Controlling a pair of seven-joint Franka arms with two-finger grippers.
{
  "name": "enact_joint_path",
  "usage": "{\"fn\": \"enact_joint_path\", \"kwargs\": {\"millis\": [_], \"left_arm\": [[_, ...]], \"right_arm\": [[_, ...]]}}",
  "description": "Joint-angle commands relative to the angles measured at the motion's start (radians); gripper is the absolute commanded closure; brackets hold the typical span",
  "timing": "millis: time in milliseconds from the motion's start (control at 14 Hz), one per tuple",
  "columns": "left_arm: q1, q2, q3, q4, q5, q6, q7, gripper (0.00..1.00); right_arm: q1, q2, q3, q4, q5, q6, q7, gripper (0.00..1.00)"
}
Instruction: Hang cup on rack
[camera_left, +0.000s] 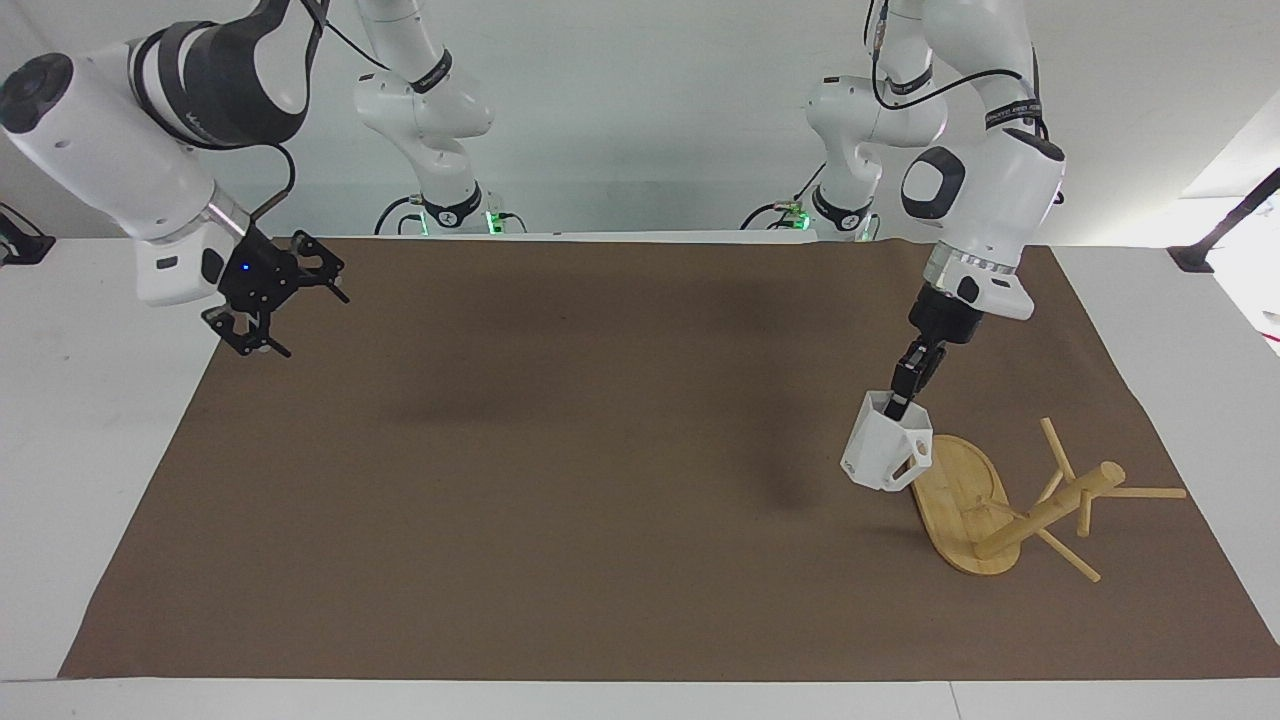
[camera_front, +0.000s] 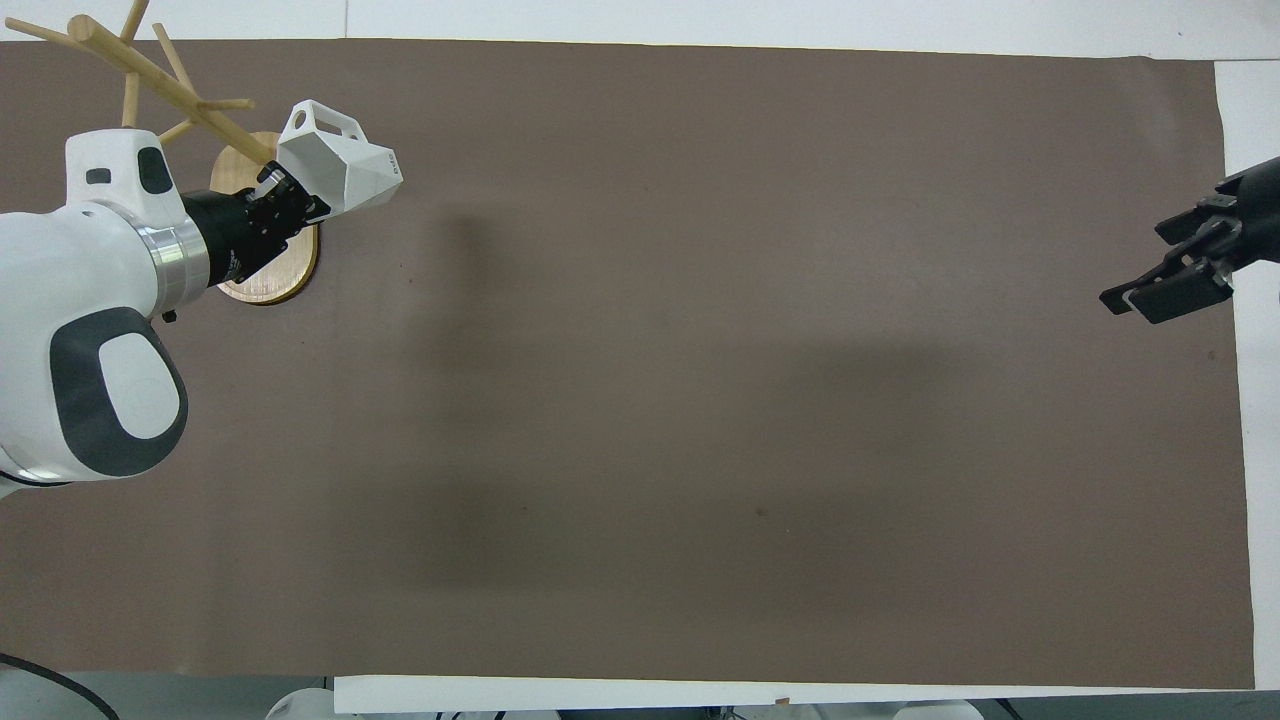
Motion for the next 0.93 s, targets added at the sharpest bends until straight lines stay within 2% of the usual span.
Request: {"fn": "enact_joint_path", "kwargs": {"millis": [0, 214, 429, 571, 643, 857], "left_arm": [[0.009, 0.025, -0.008, -0.013, -0.017, 0.074, -0.018, 1.00], [0.049, 0.050, -0.008, -0.011, -0.017, 0.085, -0.010, 1.00], [0.082, 0.080, -0.008, 0.032, -0.015, 0.089, 0.051, 1.00], [0.084, 0.094, -0.008, 0.050, -0.015, 0.091, 0.054, 1.00], [0.086, 0.097, -0.008, 0.053, -0.015, 0.094, 0.057, 1.00], [0.090, 0.107, -0.008, 0.072, -0.017, 0.082, 0.064, 1.00]], "right_arm": [[0.029, -0.023, -0.005, 0.084, -0.065, -0.147, 0.295, 0.01], [0.070, -0.115, -0.011, 0.032, -0.103, -0.189, 0.604, 0.01], [0.101, -0.140, -0.029, -0.007, -0.136, -0.183, 0.766, 0.01], [0.109, -0.166, -0.049, -0.054, -0.145, -0.177, 0.781, 0.01], [0.109, -0.165, -0.076, -0.057, -0.145, -0.159, 0.782, 0.01], [0.112, -0.162, -0.080, -0.061, -0.157, -0.136, 0.784, 0.01]]}}
